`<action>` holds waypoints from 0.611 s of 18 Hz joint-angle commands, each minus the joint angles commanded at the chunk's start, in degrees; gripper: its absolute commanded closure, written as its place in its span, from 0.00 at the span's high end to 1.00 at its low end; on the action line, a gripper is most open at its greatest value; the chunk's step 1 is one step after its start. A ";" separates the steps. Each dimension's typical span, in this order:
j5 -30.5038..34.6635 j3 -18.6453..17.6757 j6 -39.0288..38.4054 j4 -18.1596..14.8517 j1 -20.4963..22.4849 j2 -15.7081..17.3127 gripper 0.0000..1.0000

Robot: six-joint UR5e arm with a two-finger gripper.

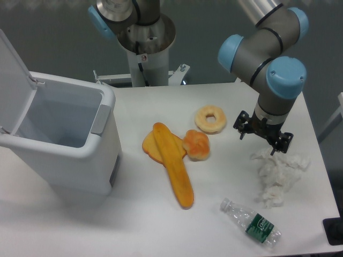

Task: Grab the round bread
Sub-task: 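Move the gripper toward the round orange bun and lower over it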

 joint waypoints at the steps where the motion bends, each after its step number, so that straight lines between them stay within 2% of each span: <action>1: -0.17 -0.79 -0.70 0.17 0.00 0.26 1.00; 3: -0.35 -1.41 -2.20 0.52 -0.26 0.61 1.00; 5: -0.35 -2.46 -7.27 0.44 -1.05 1.05 1.00; 8: -0.09 -3.08 -23.86 0.96 -4.30 0.53 1.00; 11: -0.17 -4.30 -25.93 2.11 -5.89 0.26 1.00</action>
